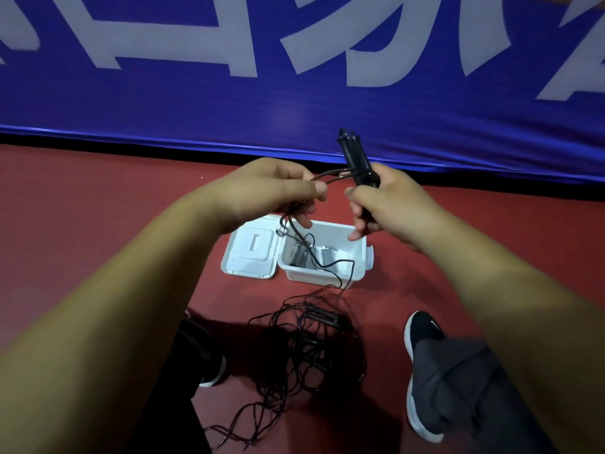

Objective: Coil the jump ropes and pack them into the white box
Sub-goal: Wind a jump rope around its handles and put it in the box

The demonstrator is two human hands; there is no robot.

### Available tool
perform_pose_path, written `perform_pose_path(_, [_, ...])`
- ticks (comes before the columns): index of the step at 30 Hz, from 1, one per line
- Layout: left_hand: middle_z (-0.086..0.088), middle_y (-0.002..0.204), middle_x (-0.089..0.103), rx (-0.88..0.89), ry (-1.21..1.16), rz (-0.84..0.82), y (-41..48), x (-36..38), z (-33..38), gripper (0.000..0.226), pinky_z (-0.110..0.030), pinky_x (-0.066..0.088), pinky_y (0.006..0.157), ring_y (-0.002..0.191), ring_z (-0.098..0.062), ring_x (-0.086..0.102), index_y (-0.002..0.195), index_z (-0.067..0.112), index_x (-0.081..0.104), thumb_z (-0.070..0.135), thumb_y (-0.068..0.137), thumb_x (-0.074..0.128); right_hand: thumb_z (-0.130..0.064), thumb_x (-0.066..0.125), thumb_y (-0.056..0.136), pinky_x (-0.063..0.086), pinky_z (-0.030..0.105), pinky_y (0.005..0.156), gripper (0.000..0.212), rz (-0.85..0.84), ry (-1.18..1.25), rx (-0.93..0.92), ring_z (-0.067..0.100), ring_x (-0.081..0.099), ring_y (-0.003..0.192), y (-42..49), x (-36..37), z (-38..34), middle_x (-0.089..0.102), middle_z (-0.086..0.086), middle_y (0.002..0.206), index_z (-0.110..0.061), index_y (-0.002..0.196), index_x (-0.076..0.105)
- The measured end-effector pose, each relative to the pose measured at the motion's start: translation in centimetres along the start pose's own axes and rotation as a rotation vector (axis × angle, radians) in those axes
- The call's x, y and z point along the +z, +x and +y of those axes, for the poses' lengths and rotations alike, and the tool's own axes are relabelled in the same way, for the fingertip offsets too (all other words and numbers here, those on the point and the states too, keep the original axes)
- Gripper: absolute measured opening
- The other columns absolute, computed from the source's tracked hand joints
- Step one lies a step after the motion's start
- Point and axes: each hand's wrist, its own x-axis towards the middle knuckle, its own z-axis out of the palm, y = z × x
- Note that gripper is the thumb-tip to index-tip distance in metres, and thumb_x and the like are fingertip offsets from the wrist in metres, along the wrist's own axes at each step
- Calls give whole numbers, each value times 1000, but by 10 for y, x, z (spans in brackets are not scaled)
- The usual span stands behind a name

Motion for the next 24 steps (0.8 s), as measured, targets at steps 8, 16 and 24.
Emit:
perform_pose_path(8, [-4, 87, 77, -47, -164, 142, 8, 30, 4, 43, -38, 58, 69, 59, -28, 64, 125, 29, 64, 62, 98, 62, -5, 58, 96, 54, 35, 47, 32, -102, -330, -21, 20, 59, 50, -11, 10, 9, 69, 3, 67, -17, 126, 55])
perform_pose_path(16, [-6, 78, 71, 10, -85, 148, 26, 35, -5, 16, -28, 43, 52, 49, -21, 50, 116, 15, 65, 27, 105, 61, -7, 56, 94, 52, 32, 46, 30, -91, -374, 31, 18, 63, 51, -10, 12, 15, 71, 3, 67, -17, 122, 57])
perform_pose_path(24, [2, 83, 74, -26, 151, -7, 22, 21, -9, 19, -29, 59, 63, 61, -14, 67, 122, 26, 70, 25, 109, 57, -8, 57, 94, 56, 33, 52, 26, -94, -367, 48, 17, 65, 55, -12, 15, 22, 70, 7, 72, -21, 117, 57])
